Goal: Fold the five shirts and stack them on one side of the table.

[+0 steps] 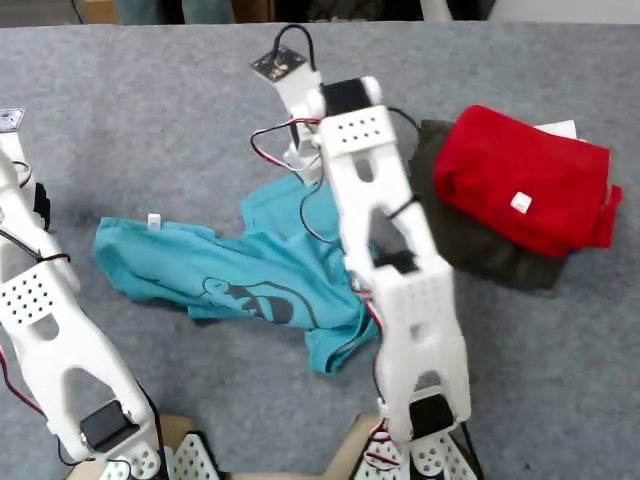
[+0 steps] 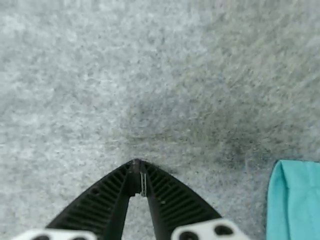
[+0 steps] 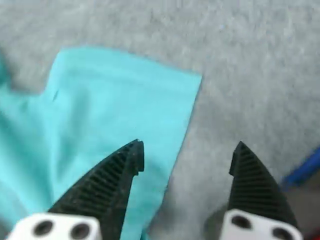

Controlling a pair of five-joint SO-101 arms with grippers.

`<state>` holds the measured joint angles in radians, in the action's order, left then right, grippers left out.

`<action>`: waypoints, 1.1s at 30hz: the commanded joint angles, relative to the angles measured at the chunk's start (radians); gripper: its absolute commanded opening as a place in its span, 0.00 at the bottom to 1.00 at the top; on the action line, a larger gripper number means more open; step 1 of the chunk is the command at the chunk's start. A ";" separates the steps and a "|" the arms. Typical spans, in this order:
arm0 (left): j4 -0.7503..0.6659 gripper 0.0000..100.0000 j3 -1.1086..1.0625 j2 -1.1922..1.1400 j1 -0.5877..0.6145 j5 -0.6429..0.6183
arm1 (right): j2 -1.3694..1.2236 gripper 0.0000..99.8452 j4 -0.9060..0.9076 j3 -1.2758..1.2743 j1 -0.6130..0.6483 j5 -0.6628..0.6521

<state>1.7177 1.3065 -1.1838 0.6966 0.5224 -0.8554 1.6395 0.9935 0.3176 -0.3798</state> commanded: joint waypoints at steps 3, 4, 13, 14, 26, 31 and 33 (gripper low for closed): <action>-0.017 0.03 0.038 0.015 0.002 0.006 | -0.325 0.28 0.074 0.452 0.008 0.009; -0.017 0.03 0.036 0.015 0.002 0.006 | -0.371 0.28 0.080 0.499 0.003 0.009; -0.011 0.03 0.031 0.014 -0.022 0.005 | -0.496 0.27 0.066 0.621 -0.018 0.011; -0.011 0.03 0.031 0.014 -0.024 0.005 | -0.489 0.27 0.069 0.621 -0.018 0.011; -0.017 0.03 0.042 -0.037 -0.031 0.005 | -0.361 0.27 0.034 0.610 -0.037 0.057; -0.017 0.03 0.042 -0.038 -0.031 0.005 | -0.361 0.27 -0.064 0.490 -0.064 0.132; -0.017 0.03 0.042 -0.040 -0.031 0.005 | -0.361 0.27 -0.084 0.427 -0.064 0.137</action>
<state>1.7116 1.3295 -1.2206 0.6828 0.5224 -1.2881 1.5919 1.4722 0.2624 -0.2570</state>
